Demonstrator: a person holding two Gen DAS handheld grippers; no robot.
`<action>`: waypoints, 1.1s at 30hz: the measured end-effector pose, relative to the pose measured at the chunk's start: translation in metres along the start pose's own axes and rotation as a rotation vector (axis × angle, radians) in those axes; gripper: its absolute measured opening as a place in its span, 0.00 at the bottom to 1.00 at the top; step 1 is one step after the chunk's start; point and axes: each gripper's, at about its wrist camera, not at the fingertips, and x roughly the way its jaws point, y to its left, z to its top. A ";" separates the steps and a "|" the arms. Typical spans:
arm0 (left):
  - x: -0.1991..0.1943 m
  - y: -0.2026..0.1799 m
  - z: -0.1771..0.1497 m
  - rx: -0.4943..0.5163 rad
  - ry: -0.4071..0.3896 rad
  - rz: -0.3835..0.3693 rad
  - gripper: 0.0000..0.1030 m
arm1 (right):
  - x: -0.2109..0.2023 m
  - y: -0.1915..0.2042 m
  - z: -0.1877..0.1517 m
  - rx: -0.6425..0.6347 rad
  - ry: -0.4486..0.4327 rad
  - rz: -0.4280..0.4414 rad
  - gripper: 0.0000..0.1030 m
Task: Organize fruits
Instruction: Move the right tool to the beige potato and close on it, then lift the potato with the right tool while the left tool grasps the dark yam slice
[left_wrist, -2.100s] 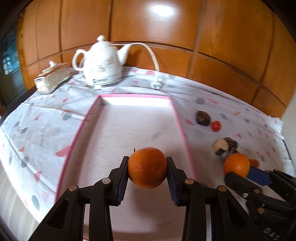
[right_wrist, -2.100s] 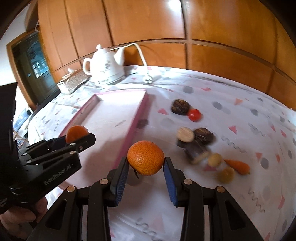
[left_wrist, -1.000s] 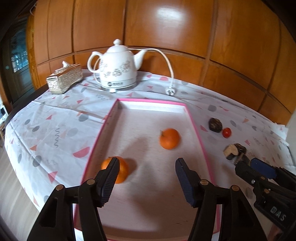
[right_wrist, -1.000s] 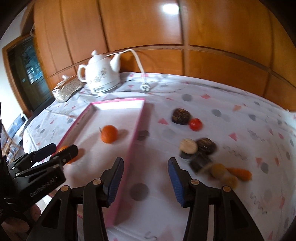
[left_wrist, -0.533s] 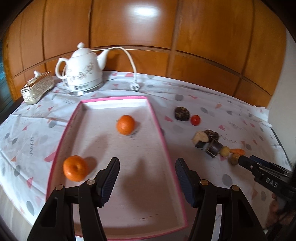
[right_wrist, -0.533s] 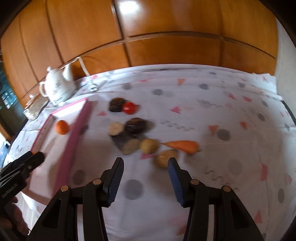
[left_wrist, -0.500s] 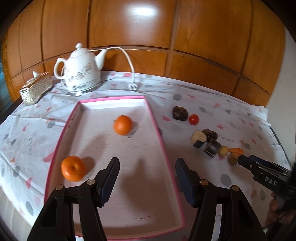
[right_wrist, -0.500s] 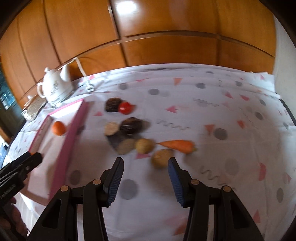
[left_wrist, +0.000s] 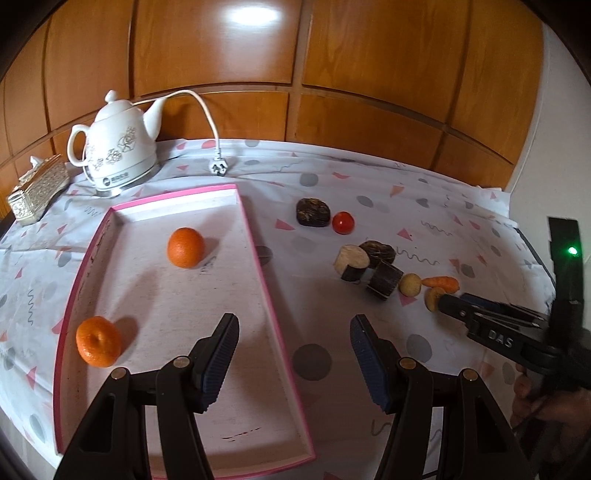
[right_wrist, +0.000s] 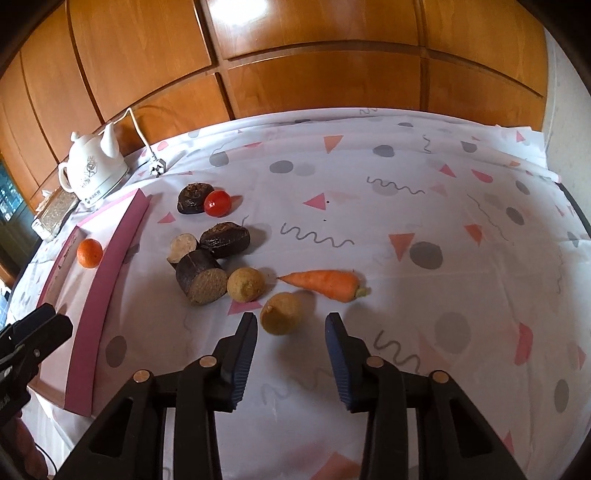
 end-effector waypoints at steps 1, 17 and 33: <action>0.001 -0.001 0.000 0.003 0.002 -0.003 0.61 | 0.003 0.000 0.001 -0.001 0.006 0.004 0.37; 0.022 -0.019 0.012 0.008 0.042 -0.055 0.61 | 0.019 0.001 0.007 -0.041 0.032 0.004 0.27; 0.078 -0.062 0.030 0.030 0.114 -0.121 0.51 | 0.015 -0.003 0.004 -0.058 0.034 0.001 0.27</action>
